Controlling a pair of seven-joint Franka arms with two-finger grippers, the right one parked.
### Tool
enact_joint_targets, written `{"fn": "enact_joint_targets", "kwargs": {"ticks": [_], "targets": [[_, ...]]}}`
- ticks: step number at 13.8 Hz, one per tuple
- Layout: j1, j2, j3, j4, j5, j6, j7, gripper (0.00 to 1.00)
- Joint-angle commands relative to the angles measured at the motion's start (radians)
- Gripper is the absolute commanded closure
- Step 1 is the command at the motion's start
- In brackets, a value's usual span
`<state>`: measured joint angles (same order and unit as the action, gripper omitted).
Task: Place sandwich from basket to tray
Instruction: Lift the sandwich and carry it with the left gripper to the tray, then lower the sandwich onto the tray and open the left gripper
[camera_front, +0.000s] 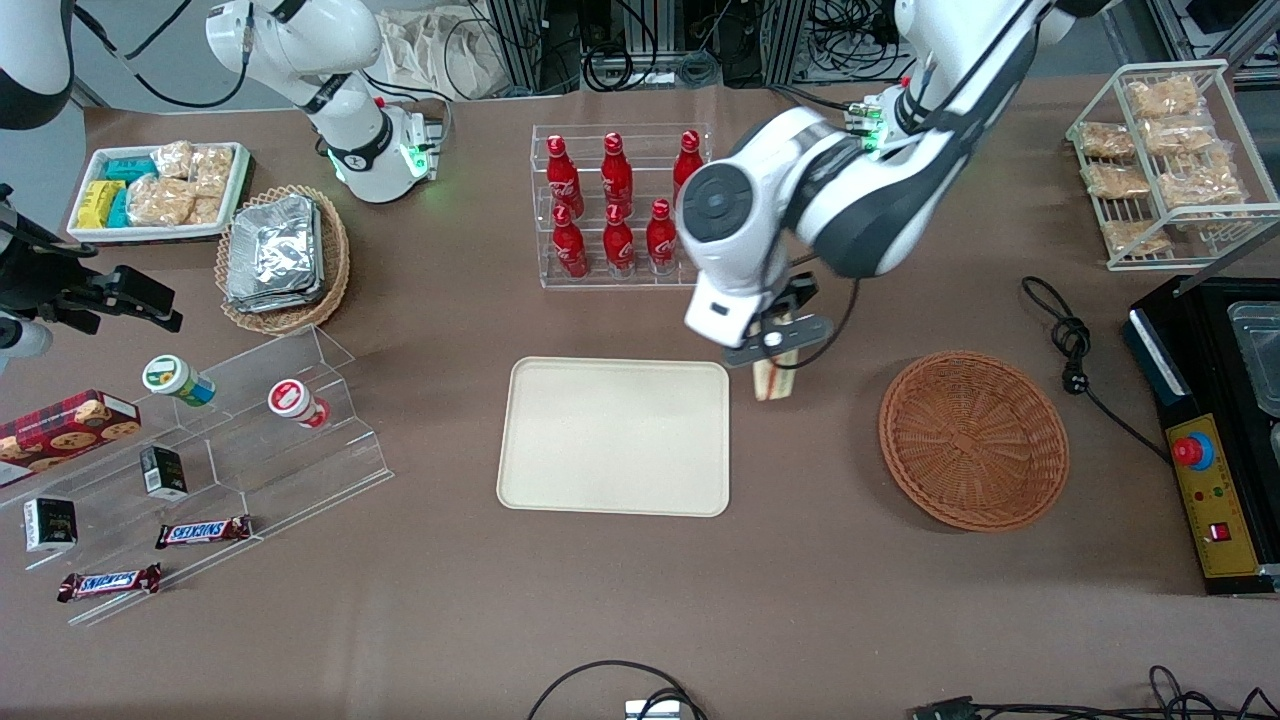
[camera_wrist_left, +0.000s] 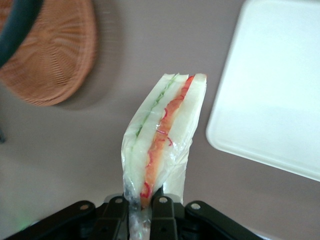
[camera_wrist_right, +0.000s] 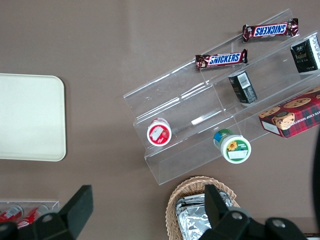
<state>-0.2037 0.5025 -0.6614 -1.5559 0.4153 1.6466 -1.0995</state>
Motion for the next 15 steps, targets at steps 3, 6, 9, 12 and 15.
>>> {"fn": "enact_joint_targets", "kwargs": {"ticks": [3,6,9,12,15], "targets": [[-0.057,0.226,0.006,0.181,0.123,0.073,-0.002,1.00],[-0.120,0.289,0.048,0.217,0.186,0.084,-0.069,1.00],[-0.175,0.341,0.097,0.241,0.229,0.142,-0.135,1.00],[-0.180,0.347,0.105,0.240,0.234,0.185,-0.137,1.00],[-0.180,0.366,0.105,0.240,0.250,0.191,-0.137,0.92]]}}
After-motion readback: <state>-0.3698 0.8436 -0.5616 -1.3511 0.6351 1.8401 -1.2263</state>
